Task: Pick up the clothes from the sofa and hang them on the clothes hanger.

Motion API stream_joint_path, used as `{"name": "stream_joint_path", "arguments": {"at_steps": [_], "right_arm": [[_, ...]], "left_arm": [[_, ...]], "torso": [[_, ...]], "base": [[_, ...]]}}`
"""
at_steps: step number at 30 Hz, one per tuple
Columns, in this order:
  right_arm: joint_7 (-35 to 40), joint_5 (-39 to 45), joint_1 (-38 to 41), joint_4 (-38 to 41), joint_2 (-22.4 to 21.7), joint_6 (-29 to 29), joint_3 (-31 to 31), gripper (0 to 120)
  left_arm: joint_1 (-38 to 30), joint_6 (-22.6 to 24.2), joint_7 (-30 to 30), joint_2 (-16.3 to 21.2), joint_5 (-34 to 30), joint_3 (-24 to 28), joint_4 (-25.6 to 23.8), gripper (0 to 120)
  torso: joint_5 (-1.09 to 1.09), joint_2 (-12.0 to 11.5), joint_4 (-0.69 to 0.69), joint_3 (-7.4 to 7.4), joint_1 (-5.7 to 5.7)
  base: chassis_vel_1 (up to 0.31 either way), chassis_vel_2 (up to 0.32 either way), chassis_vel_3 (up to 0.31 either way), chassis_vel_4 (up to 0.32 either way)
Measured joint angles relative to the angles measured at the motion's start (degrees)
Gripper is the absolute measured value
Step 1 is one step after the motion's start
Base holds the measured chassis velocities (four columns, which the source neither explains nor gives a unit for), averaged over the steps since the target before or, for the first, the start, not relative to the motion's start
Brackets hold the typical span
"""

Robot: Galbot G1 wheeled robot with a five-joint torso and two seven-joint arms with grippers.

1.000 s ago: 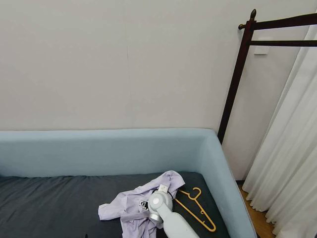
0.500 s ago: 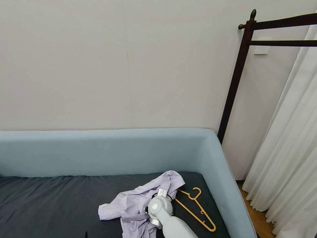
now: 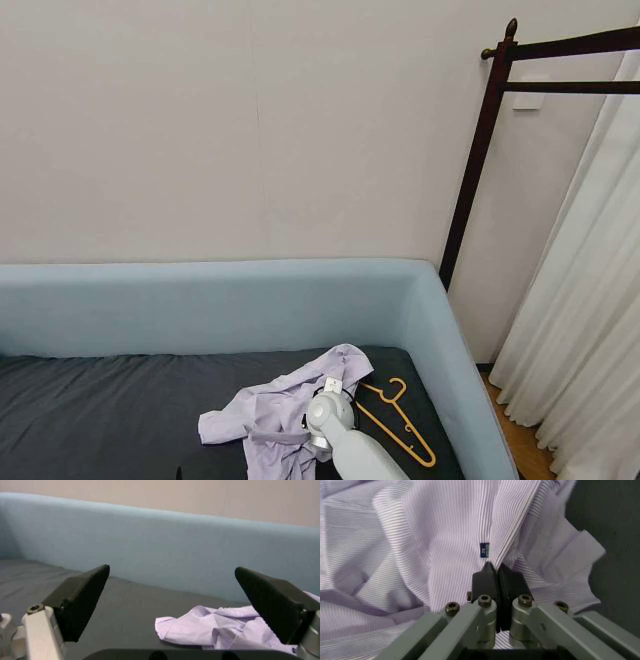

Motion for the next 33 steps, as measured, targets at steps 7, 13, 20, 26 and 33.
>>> {"name": "stream_joint_path", "arguments": {"at_steps": [7, 13, 20, 26, 33], "right_arm": [[-11.3, -11.7, 1.1, 10.3, -0.4, 3.7, -10.9, 0], [-17.8, -16.8, 7.0, 22.0, -12.3, 4.6, -19.6, 0], [-33.2, -24.9, 23.2, 30.5, -26.5, 11.7, -29.3, 0], [-43.8, -29.9, 34.3, 29.7, -30.1, 19.4, -34.0, 0], [-58.1, -30.5, 48.1, 26.0, -32.1, 31.0, -38.1, 0]], "left_arm": [[-1.3, 0.3, 0.0, 0.1, -0.6, 0.1, 0.1, 99], [-2.6, 0.8, -0.1, 0.4, -1.6, 0.3, -0.4, 99], [-4.0, 1.3, -0.2, 0.9, -2.6, 0.5, -0.8, 99], [-4.7, 1.6, -0.2, 0.9, -3.1, 0.6, -1.4, 99], [-5.0, 1.7, -0.2, 0.7, -3.8, 0.2, -2.1, 99]], "torso": [[0.02, 0.0, 0.05, 0.00, 0.00], [0.01, 0.0, -0.03, 0.00, 0.00], [0.01, 0.0, 0.01, 0.00, 0.01], [0.01, 0.0, 0.01, 0.00, 0.00], [0.00, 0.0, 0.00, 0.00, 0.01]], "base": [[0.000, 0.000, 0.000, 0.000], [0.000, 0.000, 0.000, 0.000], [0.000, 0.000, 0.000, 0.000], [0.000, 0.000, 0.000, 0.000], [0.000, 0.000, 0.000, 0.000]]}}
